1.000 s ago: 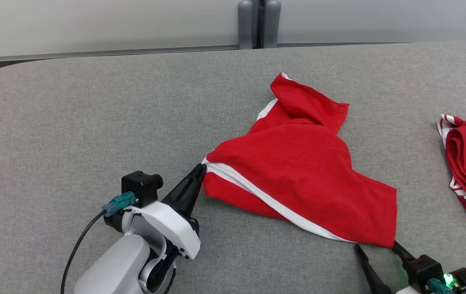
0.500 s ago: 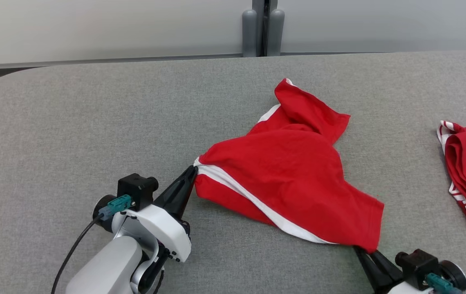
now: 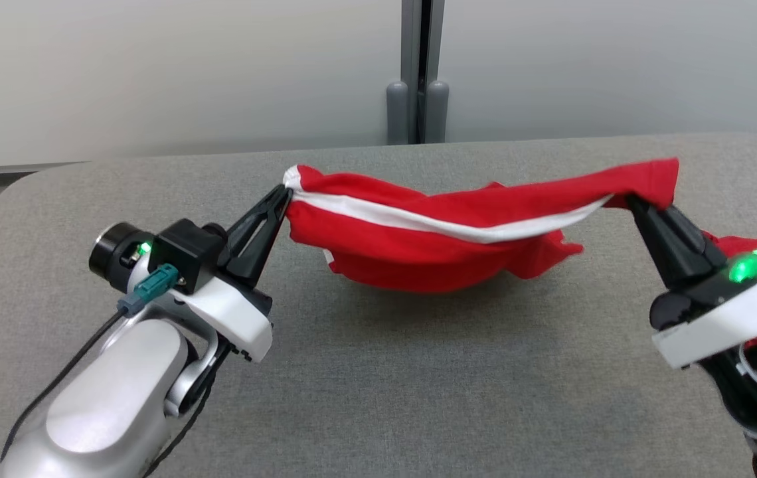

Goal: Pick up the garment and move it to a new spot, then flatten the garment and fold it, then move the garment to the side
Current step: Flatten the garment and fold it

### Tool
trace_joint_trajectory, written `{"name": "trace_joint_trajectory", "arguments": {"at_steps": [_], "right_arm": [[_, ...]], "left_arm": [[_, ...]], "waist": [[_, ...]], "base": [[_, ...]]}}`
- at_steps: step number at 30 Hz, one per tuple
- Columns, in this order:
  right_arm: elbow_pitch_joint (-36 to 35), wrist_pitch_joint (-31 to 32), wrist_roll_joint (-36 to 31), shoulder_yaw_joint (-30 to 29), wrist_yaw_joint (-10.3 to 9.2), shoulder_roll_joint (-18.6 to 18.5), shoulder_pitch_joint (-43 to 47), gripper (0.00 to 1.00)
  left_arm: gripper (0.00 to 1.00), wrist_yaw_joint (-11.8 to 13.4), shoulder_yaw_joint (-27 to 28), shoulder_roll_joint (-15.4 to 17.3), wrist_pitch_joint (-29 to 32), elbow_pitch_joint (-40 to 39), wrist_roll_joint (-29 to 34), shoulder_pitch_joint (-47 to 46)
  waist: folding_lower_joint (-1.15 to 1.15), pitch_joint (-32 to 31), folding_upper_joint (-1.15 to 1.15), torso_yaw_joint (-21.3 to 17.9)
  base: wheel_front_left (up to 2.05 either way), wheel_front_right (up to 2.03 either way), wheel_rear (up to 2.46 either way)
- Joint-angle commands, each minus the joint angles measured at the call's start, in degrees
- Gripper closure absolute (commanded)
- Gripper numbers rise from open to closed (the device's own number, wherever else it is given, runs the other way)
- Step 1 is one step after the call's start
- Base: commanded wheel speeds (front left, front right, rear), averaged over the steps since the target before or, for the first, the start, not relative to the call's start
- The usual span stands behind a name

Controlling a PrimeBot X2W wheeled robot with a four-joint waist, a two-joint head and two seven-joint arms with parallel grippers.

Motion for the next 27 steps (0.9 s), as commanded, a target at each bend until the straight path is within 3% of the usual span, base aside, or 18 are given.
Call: {"name": "trace_joint_trajectory", "arguments": {"at_steps": [1,10,14,21,27], "right_arm": [[-0.51,1.92,2.81,-0.48,-0.03,0.47,-2.71,1.0],[-0.13,10.77,6.12,-0.19,-0.03,0.21,-14.14,1.0],[-0.36,15.75,7.33,-0.49,-0.03,-0.18,-16.47,1.0],[-1.39,25.08,9.94,-5.37,-0.03,0.88,-12.77,1.0],[-2.14,29.59,7.82,-9.52,-0.03,3.69,-9.19,1.0]], "left_arm": [[1.0,0.54,0.74,0.96,0.25,-1.84,0.46,-1.83],[1.0,2.55,3.25,2.59,2.18,-8.95,0.8,-6.37],[1.0,4.81,4.43,3.16,3.48,-11.39,0.56,-6.4],[1.0,9.59,7.7,4.4,5.83,-16.09,-2.66,-2.26],[1.0,10.96,8.19,4.95,6.98,-18.41,-4.27,0.29]], "waist": [[0.0,-1.64,0.0,0.64],[0.0,-4.54,0.0,2.52],[0.0,-5.64,0.0,3.39],[0.0,-6.36,0.0,4.4],[0.0,-5.26,0.0,4.7]], "base": [[0.0,0.0,0.0],[0.0,0.0,0.0],[0.0,0.0,0.0],[0.0,0.0,0.0],[0.0,0.0,0.0]]}}
